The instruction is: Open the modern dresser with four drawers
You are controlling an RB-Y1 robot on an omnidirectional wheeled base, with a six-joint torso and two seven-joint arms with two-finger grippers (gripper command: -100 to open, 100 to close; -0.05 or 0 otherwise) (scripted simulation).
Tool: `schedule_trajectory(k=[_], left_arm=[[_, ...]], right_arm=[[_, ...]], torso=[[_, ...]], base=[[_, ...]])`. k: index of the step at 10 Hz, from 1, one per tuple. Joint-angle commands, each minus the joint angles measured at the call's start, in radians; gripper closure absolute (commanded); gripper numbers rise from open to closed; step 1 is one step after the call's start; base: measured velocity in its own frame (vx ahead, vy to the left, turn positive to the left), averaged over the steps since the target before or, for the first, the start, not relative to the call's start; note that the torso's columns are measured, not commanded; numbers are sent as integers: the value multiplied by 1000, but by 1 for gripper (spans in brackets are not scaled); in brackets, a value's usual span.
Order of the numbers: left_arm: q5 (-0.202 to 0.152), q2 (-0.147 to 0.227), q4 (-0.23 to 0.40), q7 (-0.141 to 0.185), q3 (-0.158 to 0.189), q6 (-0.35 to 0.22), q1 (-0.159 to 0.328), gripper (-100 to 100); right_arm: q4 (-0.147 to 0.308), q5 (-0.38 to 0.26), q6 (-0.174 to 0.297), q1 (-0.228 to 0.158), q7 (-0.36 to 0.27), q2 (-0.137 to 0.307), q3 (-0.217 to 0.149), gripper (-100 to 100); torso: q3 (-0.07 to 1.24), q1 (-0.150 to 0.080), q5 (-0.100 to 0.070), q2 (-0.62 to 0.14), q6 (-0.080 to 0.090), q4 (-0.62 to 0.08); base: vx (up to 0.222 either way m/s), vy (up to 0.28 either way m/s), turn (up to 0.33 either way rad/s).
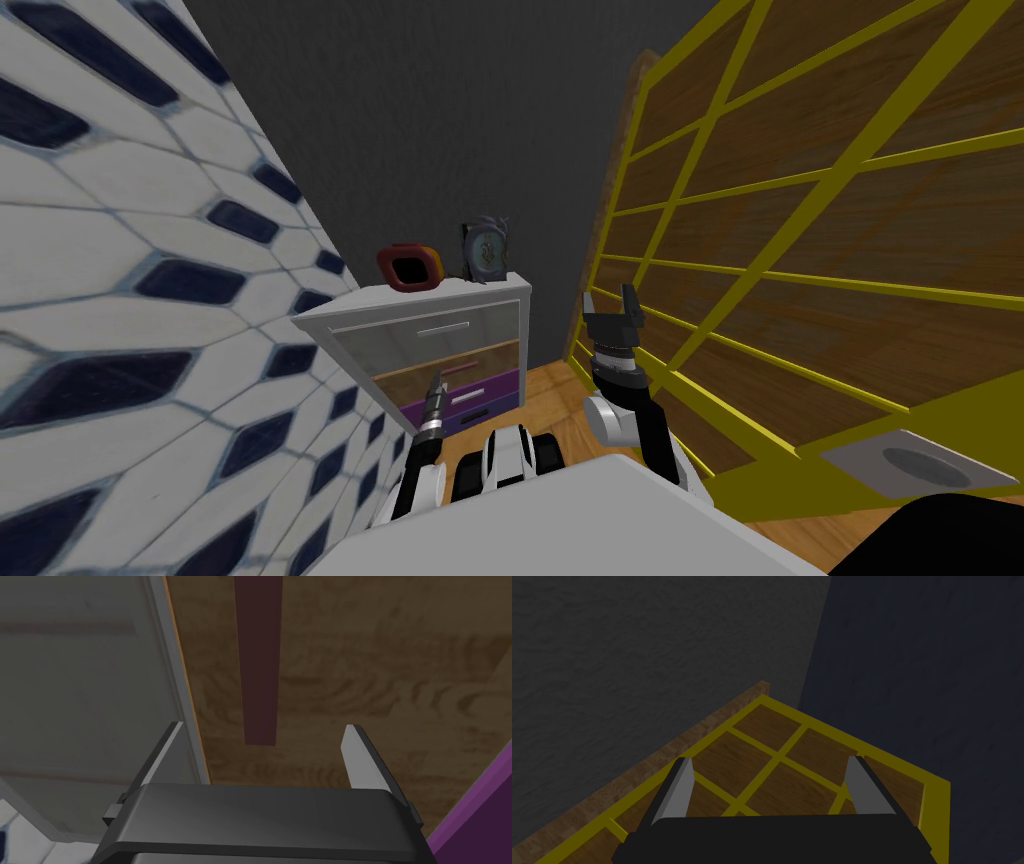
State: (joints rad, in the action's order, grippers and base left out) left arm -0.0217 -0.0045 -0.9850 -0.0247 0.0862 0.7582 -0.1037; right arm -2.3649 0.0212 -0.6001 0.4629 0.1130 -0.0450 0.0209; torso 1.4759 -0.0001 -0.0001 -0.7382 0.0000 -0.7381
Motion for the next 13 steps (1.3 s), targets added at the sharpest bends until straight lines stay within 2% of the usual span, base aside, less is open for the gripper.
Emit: schedule_trajectory(k=[1, 2, 3, 9, 10, 13], left_arm=[[-2, 0, -12, -2, 4, -32, 21, -100], [-1, 0, -10, 0, 2, -18, 10, -100], [-1, 1, -12, 0, 2, -23, 12, 100], [3, 0, -38, 2, -6, -44, 11, 100], [3, 35, -37, 2, -6, -46, 10, -100], [3, 101, -33, 2, -6, -46, 10, -100]], right_arm=[[0, 0, 0, 0, 0, 0, 0, 0], [0, 0, 0, 0, 0, 0, 0, 0], [0, 0, 0, 0, 0, 0, 0, 0], [0, 0, 0, 0, 0, 0, 0, 0], [0, 0, 0, 0, 0, 0, 0, 0], [0, 0, 0, 0, 0, 0, 0, 0]], torso=[[0, 0, 0, 0, 0, 0], [1, 1, 0, 2, 0, 0], [1, 0, 0, 1, 0, 1], [0, -1, 0, 1, 0, 0], [4, 1, 0, 7, 0, 2], [2, 1, 0, 3, 0, 1]], base=[[42, 5, 14], [28, 3, 2], [0, 0, 0], [-162, -28, 21], [-19, -6, -5], [20, 7, -1]])
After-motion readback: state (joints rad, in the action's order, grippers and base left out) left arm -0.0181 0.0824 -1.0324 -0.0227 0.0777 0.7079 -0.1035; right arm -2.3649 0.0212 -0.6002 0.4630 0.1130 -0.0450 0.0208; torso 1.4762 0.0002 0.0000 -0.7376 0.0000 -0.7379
